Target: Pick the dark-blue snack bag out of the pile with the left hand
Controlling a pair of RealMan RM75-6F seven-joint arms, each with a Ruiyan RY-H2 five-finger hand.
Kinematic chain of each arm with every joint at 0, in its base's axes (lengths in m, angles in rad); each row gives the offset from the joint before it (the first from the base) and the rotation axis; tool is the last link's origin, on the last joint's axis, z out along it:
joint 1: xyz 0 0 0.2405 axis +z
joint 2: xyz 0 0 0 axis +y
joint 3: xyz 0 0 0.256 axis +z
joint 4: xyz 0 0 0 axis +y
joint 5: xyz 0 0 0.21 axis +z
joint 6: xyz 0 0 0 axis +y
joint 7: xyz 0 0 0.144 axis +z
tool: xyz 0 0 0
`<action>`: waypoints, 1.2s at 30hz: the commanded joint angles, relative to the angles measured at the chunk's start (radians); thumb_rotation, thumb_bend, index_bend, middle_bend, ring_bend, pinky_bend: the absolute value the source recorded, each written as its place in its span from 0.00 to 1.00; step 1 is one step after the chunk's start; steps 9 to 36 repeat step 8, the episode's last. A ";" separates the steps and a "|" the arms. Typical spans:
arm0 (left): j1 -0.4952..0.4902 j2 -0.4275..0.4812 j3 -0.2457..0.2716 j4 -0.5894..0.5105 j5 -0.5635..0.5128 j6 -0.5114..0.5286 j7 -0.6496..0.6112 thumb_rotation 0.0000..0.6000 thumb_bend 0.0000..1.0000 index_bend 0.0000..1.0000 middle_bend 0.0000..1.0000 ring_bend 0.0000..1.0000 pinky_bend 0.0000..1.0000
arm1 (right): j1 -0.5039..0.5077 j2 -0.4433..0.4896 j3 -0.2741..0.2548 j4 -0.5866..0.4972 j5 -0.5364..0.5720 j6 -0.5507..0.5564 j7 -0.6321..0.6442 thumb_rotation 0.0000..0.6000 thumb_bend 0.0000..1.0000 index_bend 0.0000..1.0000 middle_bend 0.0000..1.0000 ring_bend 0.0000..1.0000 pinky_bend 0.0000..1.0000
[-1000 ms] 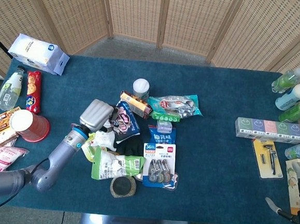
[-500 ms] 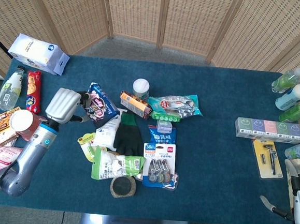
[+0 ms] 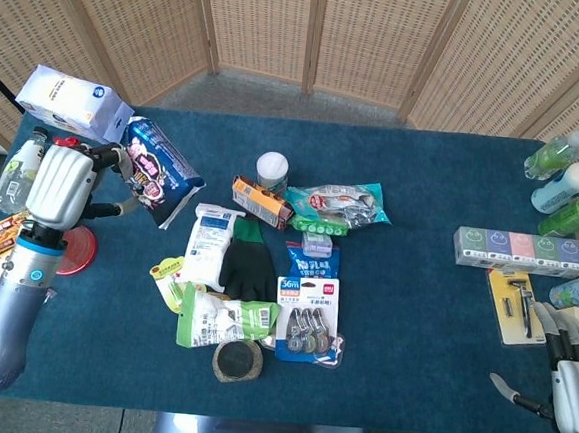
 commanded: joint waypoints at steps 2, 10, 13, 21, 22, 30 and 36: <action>-0.003 0.001 -0.015 -0.023 0.009 0.010 0.012 1.00 0.35 0.64 0.72 0.86 0.72 | 0.000 -0.007 0.000 0.015 0.003 0.002 0.017 0.90 0.15 0.00 0.00 0.00 0.00; -0.010 -0.003 -0.022 -0.049 0.015 0.008 0.044 1.00 0.35 0.64 0.71 0.86 0.72 | -0.006 -0.004 0.000 0.032 0.006 0.012 0.040 0.90 0.15 0.00 0.00 0.00 0.00; -0.010 -0.003 -0.022 -0.049 0.015 0.008 0.044 1.00 0.35 0.64 0.71 0.86 0.72 | -0.006 -0.004 0.000 0.032 0.006 0.012 0.040 0.90 0.15 0.00 0.00 0.00 0.00; -0.010 -0.003 -0.022 -0.049 0.015 0.008 0.044 1.00 0.35 0.64 0.71 0.86 0.72 | -0.006 -0.004 0.000 0.032 0.006 0.012 0.040 0.90 0.15 0.00 0.00 0.00 0.00; -0.010 -0.003 -0.022 -0.049 0.015 0.008 0.044 1.00 0.35 0.64 0.71 0.86 0.72 | -0.006 -0.004 0.000 0.032 0.006 0.012 0.040 0.90 0.15 0.00 0.00 0.00 0.00; -0.010 -0.003 -0.022 -0.049 0.015 0.008 0.044 1.00 0.35 0.64 0.71 0.86 0.72 | -0.006 -0.004 0.000 0.032 0.006 0.012 0.040 0.90 0.15 0.00 0.00 0.00 0.00; -0.010 -0.003 -0.022 -0.049 0.015 0.008 0.044 1.00 0.35 0.64 0.71 0.86 0.72 | -0.006 -0.004 0.000 0.032 0.006 0.012 0.040 0.90 0.15 0.00 0.00 0.00 0.00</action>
